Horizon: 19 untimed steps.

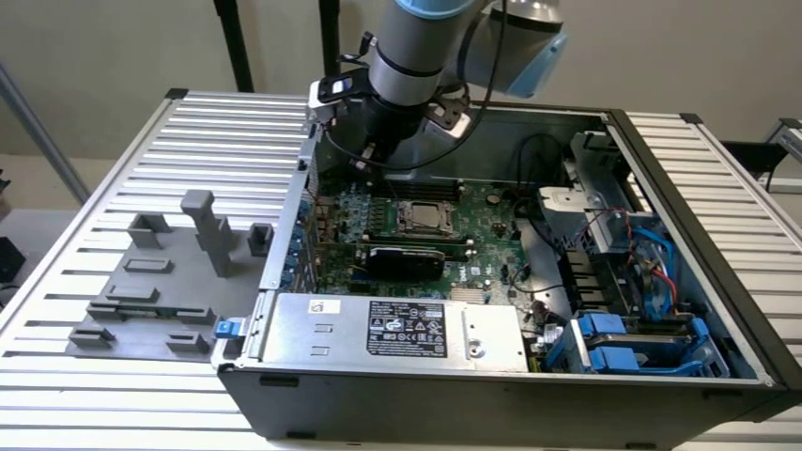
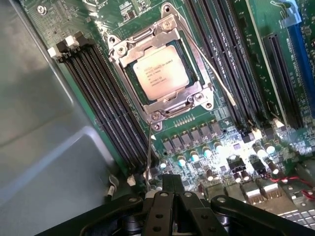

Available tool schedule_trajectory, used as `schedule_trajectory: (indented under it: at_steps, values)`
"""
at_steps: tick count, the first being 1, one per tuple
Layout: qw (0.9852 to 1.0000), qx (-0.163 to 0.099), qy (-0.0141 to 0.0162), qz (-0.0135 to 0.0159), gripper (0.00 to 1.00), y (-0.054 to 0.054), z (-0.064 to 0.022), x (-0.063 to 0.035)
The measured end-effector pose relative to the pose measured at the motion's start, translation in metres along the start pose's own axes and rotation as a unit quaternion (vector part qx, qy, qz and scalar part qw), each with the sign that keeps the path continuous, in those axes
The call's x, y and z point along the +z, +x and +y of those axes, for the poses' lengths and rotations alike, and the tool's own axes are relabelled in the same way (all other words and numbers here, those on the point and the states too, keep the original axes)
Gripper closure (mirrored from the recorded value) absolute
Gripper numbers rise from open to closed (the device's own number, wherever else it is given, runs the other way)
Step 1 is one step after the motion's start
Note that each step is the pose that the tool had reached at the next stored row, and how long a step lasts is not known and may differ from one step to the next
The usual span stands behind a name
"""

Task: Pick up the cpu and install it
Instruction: 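Install the first cpu locking lever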

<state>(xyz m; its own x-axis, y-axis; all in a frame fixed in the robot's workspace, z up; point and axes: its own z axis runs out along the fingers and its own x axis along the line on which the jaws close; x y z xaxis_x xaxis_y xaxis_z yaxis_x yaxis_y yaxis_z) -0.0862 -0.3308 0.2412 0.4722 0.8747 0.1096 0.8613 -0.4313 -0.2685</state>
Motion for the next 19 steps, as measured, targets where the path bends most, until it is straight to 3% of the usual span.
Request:
schedule_trajectory:
  at_steps: [4, 9, 11, 16, 19]
  values:
    - [0.9999, 0.011, 0.0054, 0.0088, 0.89, -0.0011, -0.0015, 0.0003]
    - [0.9992, 0.034, 0.0062, 0.0186, 0.89, -0.0015, -0.0023, 0.0004]
    - [0.9988, 0.042, 0.0072, 0.0238, 0.89, -0.0018, -0.0028, 0.0005]
    - [0.9974, 0.055, 0.0151, 0.0446, 0.89, -0.0021, -0.0042, -0.0008]
    - [0.9966, 0.059, 0.019, 0.0538, 0.89, -0.0019, -0.0047, -0.003]
